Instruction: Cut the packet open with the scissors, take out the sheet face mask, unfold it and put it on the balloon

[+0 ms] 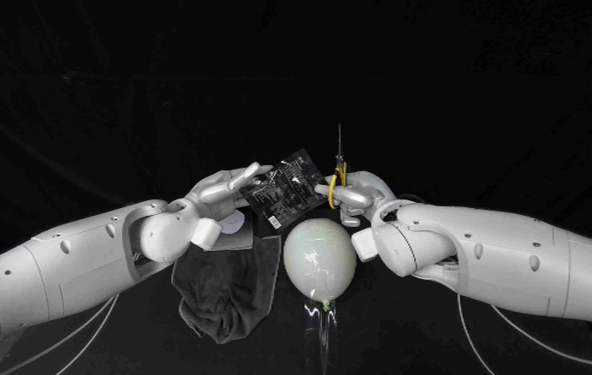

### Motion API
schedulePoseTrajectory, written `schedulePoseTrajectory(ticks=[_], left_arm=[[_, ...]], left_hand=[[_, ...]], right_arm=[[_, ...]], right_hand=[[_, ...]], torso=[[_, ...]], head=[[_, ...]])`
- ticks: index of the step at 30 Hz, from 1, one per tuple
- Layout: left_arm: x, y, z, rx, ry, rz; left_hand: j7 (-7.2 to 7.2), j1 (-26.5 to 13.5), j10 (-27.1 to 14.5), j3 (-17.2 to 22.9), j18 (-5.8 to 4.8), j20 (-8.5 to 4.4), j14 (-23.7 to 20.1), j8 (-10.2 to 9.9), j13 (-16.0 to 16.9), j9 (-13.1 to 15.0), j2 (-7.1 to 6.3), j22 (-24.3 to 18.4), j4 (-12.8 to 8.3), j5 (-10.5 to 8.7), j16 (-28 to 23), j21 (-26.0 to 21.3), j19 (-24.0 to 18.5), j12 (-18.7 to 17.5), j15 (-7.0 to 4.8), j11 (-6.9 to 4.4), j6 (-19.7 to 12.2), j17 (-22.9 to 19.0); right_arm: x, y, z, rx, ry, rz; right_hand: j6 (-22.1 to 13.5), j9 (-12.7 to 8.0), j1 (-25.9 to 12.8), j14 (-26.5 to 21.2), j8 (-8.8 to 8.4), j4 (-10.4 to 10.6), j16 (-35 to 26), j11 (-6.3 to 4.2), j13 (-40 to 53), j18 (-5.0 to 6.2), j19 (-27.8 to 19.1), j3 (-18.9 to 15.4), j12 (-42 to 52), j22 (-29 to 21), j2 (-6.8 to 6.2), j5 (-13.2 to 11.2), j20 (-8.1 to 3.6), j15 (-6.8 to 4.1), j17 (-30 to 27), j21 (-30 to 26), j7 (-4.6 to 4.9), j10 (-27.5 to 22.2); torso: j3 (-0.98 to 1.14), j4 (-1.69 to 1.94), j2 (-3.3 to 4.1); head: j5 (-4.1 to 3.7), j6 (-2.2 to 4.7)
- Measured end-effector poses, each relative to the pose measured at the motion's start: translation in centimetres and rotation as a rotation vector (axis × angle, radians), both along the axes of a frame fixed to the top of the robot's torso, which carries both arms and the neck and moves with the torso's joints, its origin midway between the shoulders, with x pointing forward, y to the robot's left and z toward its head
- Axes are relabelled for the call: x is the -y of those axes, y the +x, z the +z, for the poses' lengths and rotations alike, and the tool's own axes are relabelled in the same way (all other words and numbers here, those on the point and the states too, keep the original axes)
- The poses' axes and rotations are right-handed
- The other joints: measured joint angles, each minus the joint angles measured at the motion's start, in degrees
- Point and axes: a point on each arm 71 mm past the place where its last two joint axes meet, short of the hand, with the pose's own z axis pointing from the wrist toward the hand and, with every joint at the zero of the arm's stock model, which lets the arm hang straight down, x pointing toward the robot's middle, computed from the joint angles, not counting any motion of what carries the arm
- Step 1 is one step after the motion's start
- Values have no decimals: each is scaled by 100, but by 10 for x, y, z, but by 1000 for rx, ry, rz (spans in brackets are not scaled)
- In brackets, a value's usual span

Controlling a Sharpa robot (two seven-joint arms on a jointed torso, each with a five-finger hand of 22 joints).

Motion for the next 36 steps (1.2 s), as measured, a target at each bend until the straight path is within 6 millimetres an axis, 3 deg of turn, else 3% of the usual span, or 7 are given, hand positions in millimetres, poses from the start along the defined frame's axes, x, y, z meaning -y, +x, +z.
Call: schedulePoseTrajectory(ticks=[5,15,24,26,29,32,36], left_arm=[[-4,0,-9,-8,23,15],[-9,-4,-35,-43,41,48],[-2,-14,-50,-52,8,33],[1,-16,-51,-49,-3,25],[6,-19,-51,-43,-21,11],[11,-21,-51,-34,-39,-2],[17,-22,-51,-25,-55,-12]], left_hand=[[0,253,93,69,0,8,127,0,5,0,124,0,-10,0,0,0,50,0,39,-236,0,32],[-11,491,-92,116,0,15,95,0,-1,-14,165,-11,-25,0,0,-45,-48,0,46,-424,-95,21],[-41,796,-409,116,2,-97,-293,-35,-14,-35,168,-37,-26,0,-100,-183,-404,0,-210,-637,-226,-67],[-113,939,-374,149,147,-211,-309,3,-14,13,284,-37,-58,0,-100,-183,-412,0,-349,-670,-108,-67],[-68,1021,-269,161,325,-282,-246,38,-10,62,347,-26,-71,-1,-100,-183,-339,0,-498,-626,1,-63],[-19,1072,-187,163,379,-311,-161,105,2,109,398,-11,-73,-1,-100,-183,-289,0,-597,-544,145,-37],[30,1102,-67,163,498,-270,-91,130,8,137,429,-1,-73,-1,-100,-160,-206,0,-666,-523,194,-9]], right_arm=[[1,-3,1,-2,8,-3],[4,-7,2,-3,16,-12],[3,-7,2,-3,18,-16],[3,-8,2,-3,18,-16],[1,-8,2,-5,20,-13],[-2,-10,1,-7,23,-8],[-6,-13,1,-9,27,3]], right_hand=[[-2,0,-23,0,1,-22,-5,0,-4,-1,0,23,1,-1,-23,-2,0,0,1,0,-1,0],[-22,0,-30,0,57,-39,14,0,-5,-4,5,41,12,-4,-31,24,-5,0,5,0,-5,0],[-31,0,-38,0,66,-46,14,0,-5,-11,16,47,15,-2,-38,24,-16,0,5,0,-10,0],[-32,0,-38,0,66,-46,13,0,-5,-14,16,47,15,-1,-39,24,-16,0,5,0,-10,0],[-41,0,-39,0,66,-46,13,0,-5,12,15,47,15,0,-39,23,-16,0,4,0,-8,0],[-35,0,-45,0,67,-63,6,0,-5,47,15,63,16,0,-46,23,-15,0,0,0,-1,0],[-27,0,-45,0,67,-63,-1,0,-5,47,14,63,16,0,-46,22,-14,0,0,0,7,0]], torso=[[0,-2,-1],[-1,-2,-1],[-3,5,-1],[-3,6,-1],[-3,5,-1],[-4,4,-1],[-4,2,-2]], head=[[2,10],[-8,19],[-31,8],[-31,7],[-29,7],[-26,25],[-22,39]])
